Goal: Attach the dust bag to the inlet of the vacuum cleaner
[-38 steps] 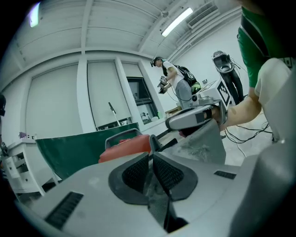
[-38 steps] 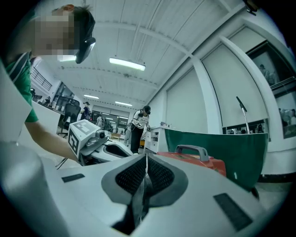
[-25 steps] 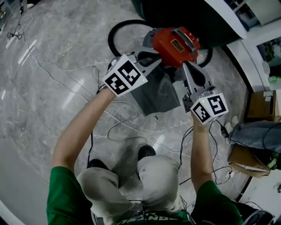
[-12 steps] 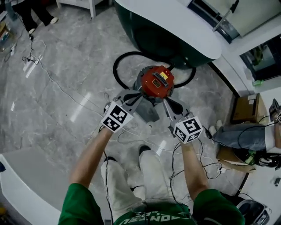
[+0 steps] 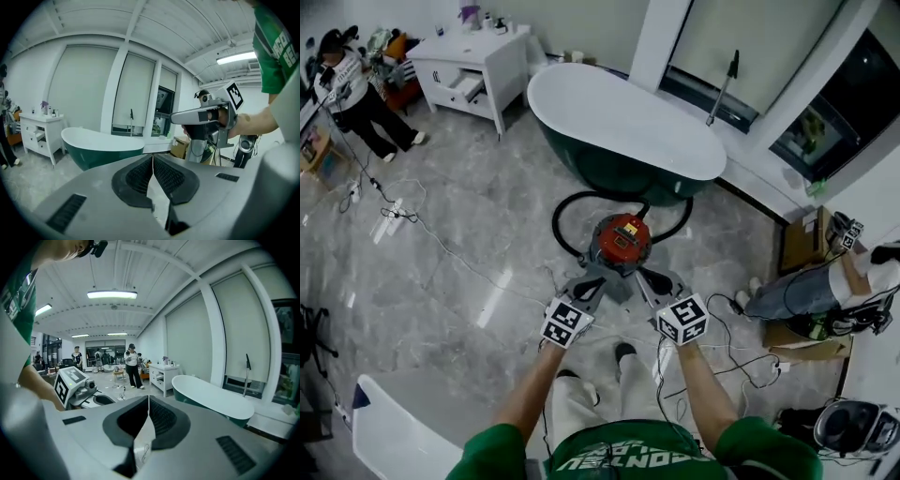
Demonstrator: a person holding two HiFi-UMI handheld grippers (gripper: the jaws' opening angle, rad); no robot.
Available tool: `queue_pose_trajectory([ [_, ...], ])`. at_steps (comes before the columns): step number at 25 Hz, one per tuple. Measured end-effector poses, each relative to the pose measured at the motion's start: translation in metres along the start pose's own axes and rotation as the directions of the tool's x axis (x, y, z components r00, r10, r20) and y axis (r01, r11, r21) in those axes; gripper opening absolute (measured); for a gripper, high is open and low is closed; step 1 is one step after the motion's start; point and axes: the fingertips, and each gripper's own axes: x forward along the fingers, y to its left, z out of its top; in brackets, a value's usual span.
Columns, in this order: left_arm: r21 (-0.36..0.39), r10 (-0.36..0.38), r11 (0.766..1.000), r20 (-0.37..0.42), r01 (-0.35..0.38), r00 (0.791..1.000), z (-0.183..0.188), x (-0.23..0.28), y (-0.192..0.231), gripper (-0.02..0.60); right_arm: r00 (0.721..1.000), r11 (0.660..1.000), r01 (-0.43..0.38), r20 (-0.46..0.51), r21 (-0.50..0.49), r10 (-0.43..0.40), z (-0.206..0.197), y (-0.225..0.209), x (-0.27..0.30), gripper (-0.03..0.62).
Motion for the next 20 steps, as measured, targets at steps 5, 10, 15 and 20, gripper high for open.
queue_pose_trajectory([
  [5,-0.027,0.01,1.0,0.024,-0.009,1.0,0.044,-0.004,-0.025,0.009,0.999,0.999,0.029,0.026,0.023,-0.029,0.032,-0.008,-0.041,0.014],
  [10,-0.021,0.015,1.0,0.04,-0.014,0.999,0.082,0.02,-0.044,0.009,0.997,0.999,0.048,0.056,0.022,-0.049,0.052,-0.043,-0.065,0.014],
  [15,-0.021,0.052,0.999,0.07,-0.05,0.996,0.118,0.077,-0.06,0.008,0.996,1.0,-0.004,0.089,0.023,0.002,0.061,-0.098,-0.083,0.014],
  [20,-0.067,0.159,0.986,0.113,-0.152,0.981,0.16,0.136,-0.061,0.008,0.989,0.996,-0.09,0.12,0.028,0.086,0.07,-0.158,-0.098,0.014],
])
